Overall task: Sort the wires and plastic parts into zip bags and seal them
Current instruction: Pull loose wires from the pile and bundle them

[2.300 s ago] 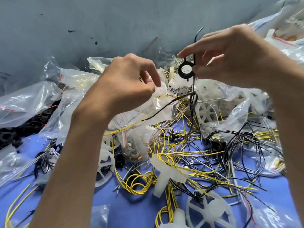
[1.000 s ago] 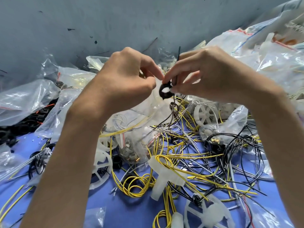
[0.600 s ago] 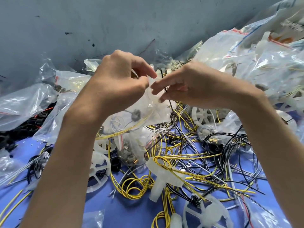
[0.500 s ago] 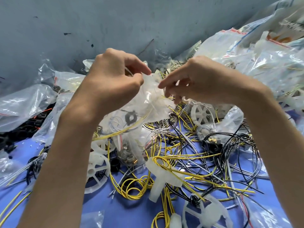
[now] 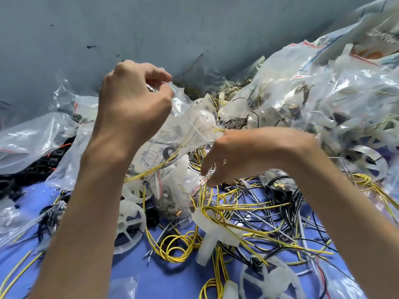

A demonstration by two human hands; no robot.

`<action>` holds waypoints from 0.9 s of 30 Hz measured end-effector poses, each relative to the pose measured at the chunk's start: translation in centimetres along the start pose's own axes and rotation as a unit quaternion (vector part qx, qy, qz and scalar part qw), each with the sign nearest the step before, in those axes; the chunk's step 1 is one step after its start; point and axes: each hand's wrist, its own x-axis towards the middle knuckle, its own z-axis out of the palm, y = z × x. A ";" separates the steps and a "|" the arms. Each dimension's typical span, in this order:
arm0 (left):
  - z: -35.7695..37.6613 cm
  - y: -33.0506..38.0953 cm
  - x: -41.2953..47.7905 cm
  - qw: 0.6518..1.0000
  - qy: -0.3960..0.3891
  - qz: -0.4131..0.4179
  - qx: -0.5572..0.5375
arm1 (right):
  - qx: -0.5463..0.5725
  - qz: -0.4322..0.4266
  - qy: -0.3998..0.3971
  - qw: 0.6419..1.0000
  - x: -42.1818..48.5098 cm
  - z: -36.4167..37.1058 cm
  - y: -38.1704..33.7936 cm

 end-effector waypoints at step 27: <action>0.7 -0.2 0.3 0.995 -0.100 0.014 0.019 | 0.146 -0.160 0.328 0.919 -2.1 -2.7 1.5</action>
